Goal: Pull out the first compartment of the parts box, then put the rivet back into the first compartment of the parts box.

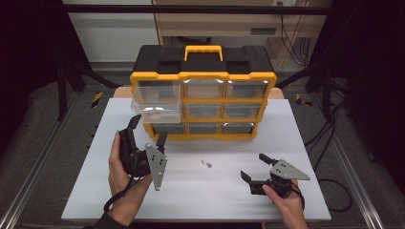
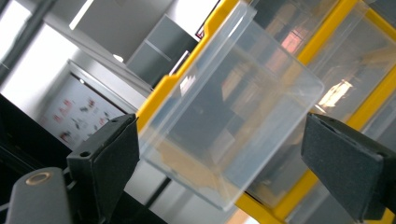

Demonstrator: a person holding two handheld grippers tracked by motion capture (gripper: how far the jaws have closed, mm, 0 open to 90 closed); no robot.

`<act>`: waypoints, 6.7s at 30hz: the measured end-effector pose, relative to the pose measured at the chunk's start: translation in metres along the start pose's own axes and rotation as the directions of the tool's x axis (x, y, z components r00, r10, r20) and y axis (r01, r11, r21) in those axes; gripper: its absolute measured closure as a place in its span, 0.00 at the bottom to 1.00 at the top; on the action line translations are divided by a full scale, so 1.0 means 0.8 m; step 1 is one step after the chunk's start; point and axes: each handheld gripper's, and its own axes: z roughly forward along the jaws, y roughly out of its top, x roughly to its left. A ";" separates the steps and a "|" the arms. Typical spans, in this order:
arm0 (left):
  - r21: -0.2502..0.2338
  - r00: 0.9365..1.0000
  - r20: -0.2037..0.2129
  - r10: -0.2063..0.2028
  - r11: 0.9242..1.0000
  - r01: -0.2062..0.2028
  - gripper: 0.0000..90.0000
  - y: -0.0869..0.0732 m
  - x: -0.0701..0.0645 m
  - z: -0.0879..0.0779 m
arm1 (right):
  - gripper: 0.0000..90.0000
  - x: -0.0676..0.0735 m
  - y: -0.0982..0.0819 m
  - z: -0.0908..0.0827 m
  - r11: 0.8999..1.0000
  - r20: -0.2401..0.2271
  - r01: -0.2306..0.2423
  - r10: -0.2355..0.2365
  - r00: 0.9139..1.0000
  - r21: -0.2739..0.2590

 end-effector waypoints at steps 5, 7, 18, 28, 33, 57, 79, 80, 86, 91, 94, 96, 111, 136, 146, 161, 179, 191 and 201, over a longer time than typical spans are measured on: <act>0.008 0.998 -0.002 -0.064 0.998 0.064 0.12 -0.012 0.003 -0.008 | 0.07 0.000 0.000 0.000 1.000 0.000 -0.001 0.001 1.000 0.001; 0.019 0.996 0.007 -0.089 0.996 0.089 0.12 -0.020 0.004 -0.010 | 0.07 0.000 0.000 0.000 1.000 -0.001 0.000 0.000 1.000 0.000; 0.074 0.976 0.058 -0.210 0.976 0.206 0.12 -0.057 0.002 -0.012 | 0.07 0.000 0.000 0.001 1.000 -0.002 0.003 -0.003 1.000 0.005; 0.123 0.938 0.124 -0.325 0.943 0.310 0.11 -0.082 0.007 -0.013 | 0.06 0.001 0.000 0.002 1.000 -0.005 0.003 -0.003 1.000 0.011; 0.152 0.923 0.153 -0.352 0.932 0.330 0.09 -0.091 0.005 -0.012 | 0.05 0.001 0.000 0.003 1.000 -0.002 0.004 -0.004 1.000 0.014; 0.192 0.847 0.269 -0.459 0.887 0.420 0.03 -0.134 -0.026 -0.001 | 0.04 0.003 0.002 0.002 0.999 0.006 0.007 -0.007 1.000 0.036; 0.150 0.749 0.361 -0.555 0.828 0.541 0.02 -0.166 -0.043 0.001 | 0.08 0.015 0.042 0.033 0.956 0.052 0.030 -0.047 0.998 0.293; 0.143 0.738 0.371 -0.564 0.820 0.555 0.02 -0.168 -0.043 0.001 | 0.08 0.016 0.045 0.034 0.954 0.046 0.025 -0.041 0.998 0.300; 0.152 0.697 0.393 -0.600 0.790 0.594 0.02 -0.176 -0.040 0.001 | 0.08 0.021 0.068 0.051 0.938 0.021 0.094 -0.107 0.994 0.334; 0.150 0.683 0.390 -0.618 0.774 0.615 0.02 -0.182 -0.035 0.000 | 0.09 0.024 0.075 0.069 0.919 -0.007 0.129 -0.136 0.991 0.373; 0.135 0.678 0.391 -0.623 0.767 0.627 0.02 -0.184 -0.036 0.000 | 0.10 0.029 0.080 0.077 0.907 -0.023 0.163 -0.167 0.986 0.388; 0.148 0.661 0.391 -0.641 0.752 0.642 0.02 -0.186 -0.037 -0.002 | 0.11 0.032 0.083 0.081 0.899 -0.035 0.192 -0.194 0.980 0.393; 0.128 0.633 0.400 -0.663 0.724 0.678 0.02 -0.198 -0.035 -0.004 | 0.11 0.045 0.090 0.114 0.830 -0.114 0.261 -0.236 0.965 0.492; 0.118 0.634 0.425 -0.646 0.734 0.669 0.02 -0.194 -0.045 -0.003 | 0.15 0.049 0.114 0.147 0.822 -0.162 0.273 -0.221 0.962 0.500; 0.109 0.635 0.427 -0.643 0.734 0.670 0.01 -0.194 -0.044 -0.003 | 0.14 0.047 0.110 0.165 0.806 -0.156 0.231 -0.174 0.972 0.545; 0.111 0.592 0.414 -0.691 0.684 0.721 0.01 -0.201 -0.041 -0.003 | 0.15 0.050 0.110 0.177 0.792 -0.169 0.233 -0.166 0.972 0.564; 0.117 0.607 0.432 -0.667 0.709 0.695 0.01 -0.198 -0.044 -0.002 | 0.15 0.055 0.106 0.188 0.787 -0.169 0.190 -0.110 0.979 0.587; 0.111 0.602 0.432 -0.672 0.702 0.703 0.01 -0.198 -0.044 -0.002 | 0.19 0.068 0.100 0.208 0.766 -0.191 0.206 -0.110 0.975 0.609; 0.115 0.593 0.431 -0.681 0.693 0.712 0.01 -0.198 -0.044 -0.003 | 0.26 0.075 0.096 0.218 0.748 -0.181 0.188 -0.093 0.979 0.637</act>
